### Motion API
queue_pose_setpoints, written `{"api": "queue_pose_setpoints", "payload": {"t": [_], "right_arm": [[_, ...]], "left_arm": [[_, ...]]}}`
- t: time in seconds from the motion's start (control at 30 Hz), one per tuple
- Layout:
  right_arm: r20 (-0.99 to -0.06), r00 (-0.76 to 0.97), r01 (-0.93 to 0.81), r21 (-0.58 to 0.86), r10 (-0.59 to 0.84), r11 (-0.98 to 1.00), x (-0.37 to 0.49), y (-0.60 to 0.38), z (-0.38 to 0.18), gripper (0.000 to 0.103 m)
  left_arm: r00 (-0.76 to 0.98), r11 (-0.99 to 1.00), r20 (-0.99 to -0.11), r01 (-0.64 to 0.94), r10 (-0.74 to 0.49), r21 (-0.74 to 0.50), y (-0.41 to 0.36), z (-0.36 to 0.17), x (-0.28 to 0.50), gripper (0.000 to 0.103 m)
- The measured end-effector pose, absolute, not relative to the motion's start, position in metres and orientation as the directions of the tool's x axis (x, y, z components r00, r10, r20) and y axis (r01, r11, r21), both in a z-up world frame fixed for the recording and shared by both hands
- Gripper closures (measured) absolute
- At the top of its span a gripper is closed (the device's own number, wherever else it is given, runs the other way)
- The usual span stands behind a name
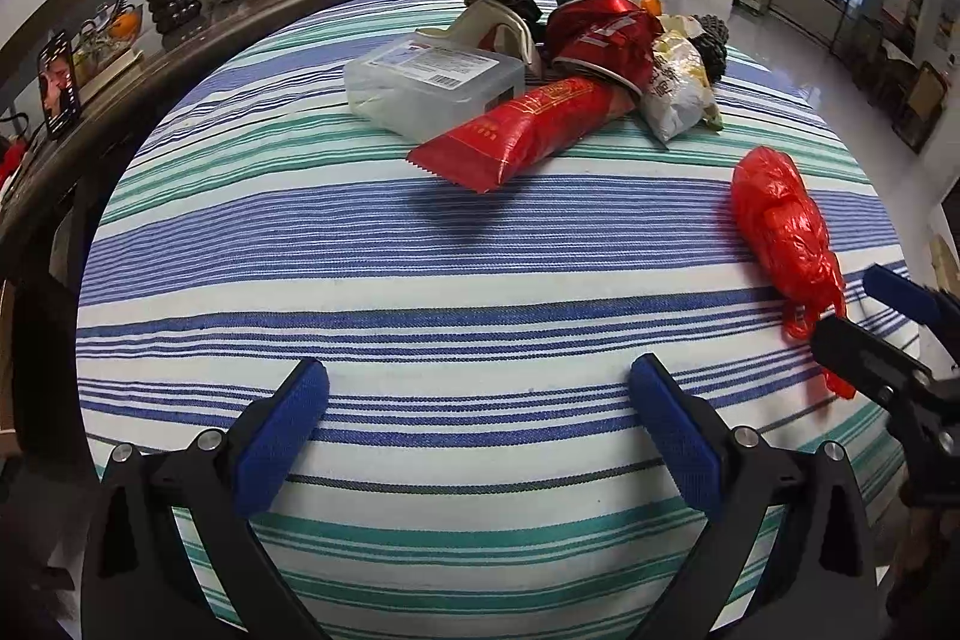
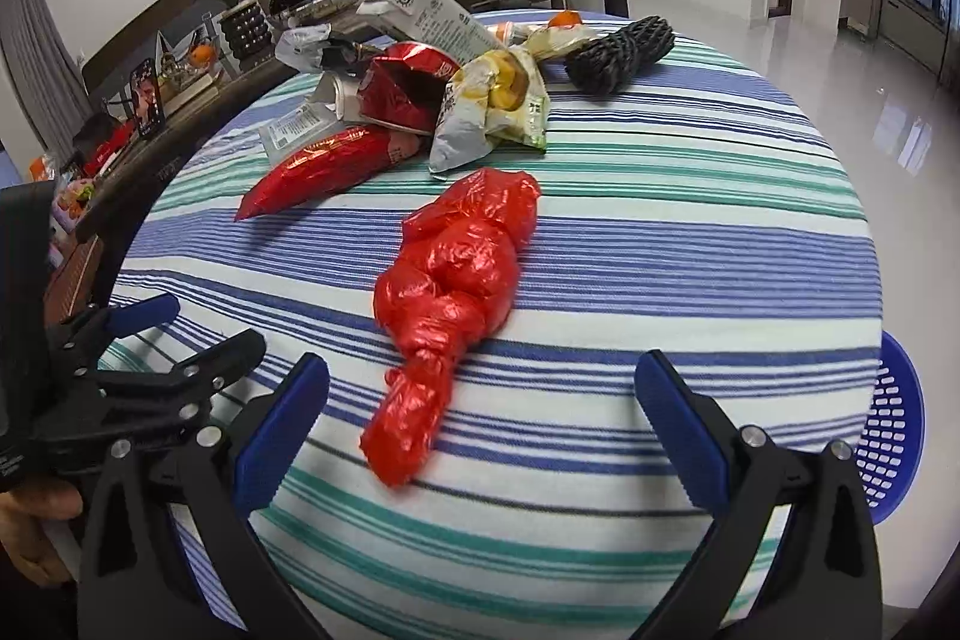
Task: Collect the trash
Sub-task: 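Move the right tool to the red plastic bag and close on it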
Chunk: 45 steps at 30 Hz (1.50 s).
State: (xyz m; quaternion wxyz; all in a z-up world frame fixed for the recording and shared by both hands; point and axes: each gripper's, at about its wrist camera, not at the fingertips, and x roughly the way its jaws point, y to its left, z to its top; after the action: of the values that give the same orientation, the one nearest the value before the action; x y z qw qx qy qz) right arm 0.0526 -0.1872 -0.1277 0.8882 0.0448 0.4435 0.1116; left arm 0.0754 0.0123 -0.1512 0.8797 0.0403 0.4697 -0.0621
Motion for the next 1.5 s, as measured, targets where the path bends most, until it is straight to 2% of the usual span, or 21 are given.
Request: {"api": "queue_pose_setpoints", "payload": {"t": [0.37,1.03,1.1,1.17,1.27,1.37,1.5], "right_arm": [[-0.813,0.531,-0.172,0.171,0.238,0.97,0.069,-0.178,-0.134,0.005],[-0.811,0.548,-0.172,0.13,0.205,0.976,0.082,-0.178,-0.134,0.005],[-0.809,0.55,-0.175,0.131,0.207,0.976,0.083,-0.18,-0.133,0.012],[-0.81,0.546,-0.185,0.13,0.212,0.974,0.083,-0.182,-0.133,0.039],[-0.805,0.552,-0.191,0.132,0.218,0.973,0.081,-0.189,-0.13,0.051],[-0.802,0.556,-0.191,0.132,0.218,0.973,0.079,-0.2,-0.127,0.053],[-0.807,0.553,-0.178,0.129,0.208,0.975,0.078,-0.22,-0.123,0.053]], "left_arm": [[0.554,0.989,-0.829,0.149,-0.073,0.013,0.011,-0.152,0.075,0.004],[0.551,0.986,-0.831,0.168,-0.083,0.012,0.012,-0.151,0.076,0.004],[0.544,0.983,-0.834,0.184,-0.093,0.01,0.012,-0.151,0.077,0.004],[0.531,0.978,-0.841,0.208,-0.103,0.012,0.015,-0.15,0.082,0.004],[0.554,0.972,-0.822,0.233,-0.135,-0.003,0.026,-0.142,0.096,0.004],[0.574,0.95,-0.786,0.306,-0.232,-0.057,0.033,-0.136,0.115,0.004],[0.571,0.922,-0.771,0.383,-0.282,-0.055,0.029,-0.138,0.143,0.004]]}}
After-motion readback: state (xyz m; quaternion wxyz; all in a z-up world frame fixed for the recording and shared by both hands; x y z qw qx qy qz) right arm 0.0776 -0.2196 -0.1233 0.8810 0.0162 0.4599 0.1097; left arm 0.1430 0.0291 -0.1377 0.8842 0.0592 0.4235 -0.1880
